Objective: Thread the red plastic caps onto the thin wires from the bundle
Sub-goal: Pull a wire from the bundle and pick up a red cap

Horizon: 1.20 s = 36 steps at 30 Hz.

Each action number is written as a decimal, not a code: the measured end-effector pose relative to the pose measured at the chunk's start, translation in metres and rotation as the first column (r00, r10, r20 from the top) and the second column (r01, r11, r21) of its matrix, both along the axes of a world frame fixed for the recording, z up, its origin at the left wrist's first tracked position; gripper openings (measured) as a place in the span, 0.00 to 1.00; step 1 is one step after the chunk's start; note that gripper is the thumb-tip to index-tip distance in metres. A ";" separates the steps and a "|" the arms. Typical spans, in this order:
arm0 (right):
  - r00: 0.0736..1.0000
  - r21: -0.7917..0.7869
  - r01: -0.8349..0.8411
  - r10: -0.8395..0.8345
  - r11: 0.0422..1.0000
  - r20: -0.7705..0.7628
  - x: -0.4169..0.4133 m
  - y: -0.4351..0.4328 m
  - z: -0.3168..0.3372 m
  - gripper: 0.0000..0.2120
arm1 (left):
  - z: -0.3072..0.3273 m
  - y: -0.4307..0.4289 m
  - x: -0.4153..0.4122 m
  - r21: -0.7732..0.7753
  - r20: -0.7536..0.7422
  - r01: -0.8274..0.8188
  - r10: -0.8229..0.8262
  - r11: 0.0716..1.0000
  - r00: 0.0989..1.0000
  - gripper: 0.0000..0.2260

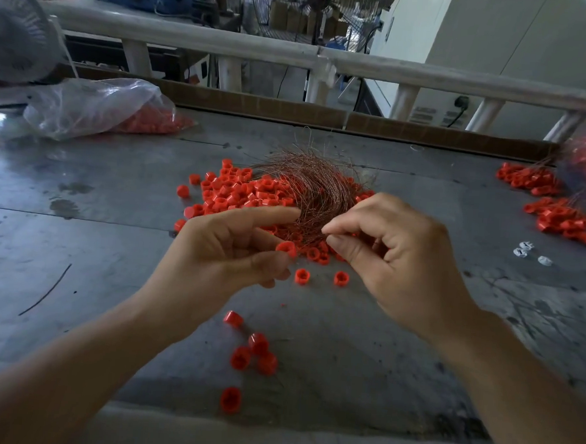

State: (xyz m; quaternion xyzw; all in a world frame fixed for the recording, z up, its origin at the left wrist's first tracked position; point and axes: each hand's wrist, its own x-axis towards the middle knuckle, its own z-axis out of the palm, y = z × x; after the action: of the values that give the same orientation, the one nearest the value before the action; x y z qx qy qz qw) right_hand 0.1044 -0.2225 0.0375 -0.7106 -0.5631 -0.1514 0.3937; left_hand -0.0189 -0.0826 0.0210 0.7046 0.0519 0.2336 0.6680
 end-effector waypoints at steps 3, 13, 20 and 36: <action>1.000 -0.034 0.008 -0.009 0.999 -0.022 0.000 0.000 -0.001 0.04 | 0.000 0.000 -0.002 0.023 0.019 -0.022 0.022 0.999 1.000 0.16; 0.995 -0.082 0.056 -0.063 0.995 -0.077 -0.003 0.001 -0.002 0.05 | -0.001 0.002 -0.002 0.115 -0.038 -0.042 0.046 0.992 0.998 0.14; 0.997 -0.095 -0.022 0.015 0.995 -0.078 -0.007 0.002 -0.003 0.05 | -0.001 0.001 -0.002 0.115 -0.053 -0.050 0.057 0.992 0.997 0.14; 0.988 -0.080 -0.019 0.007 0.997 -0.156 -0.010 0.003 -0.002 0.03 | -0.001 0.000 -0.002 0.140 -0.034 -0.036 0.041 0.989 0.999 0.12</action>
State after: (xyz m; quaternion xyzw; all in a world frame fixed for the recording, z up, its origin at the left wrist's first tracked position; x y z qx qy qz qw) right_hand 0.0946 -0.2199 0.0356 -0.7320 -0.5410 -0.0701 0.4081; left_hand -0.0210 -0.0822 0.0200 0.7526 0.0614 0.2365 0.6115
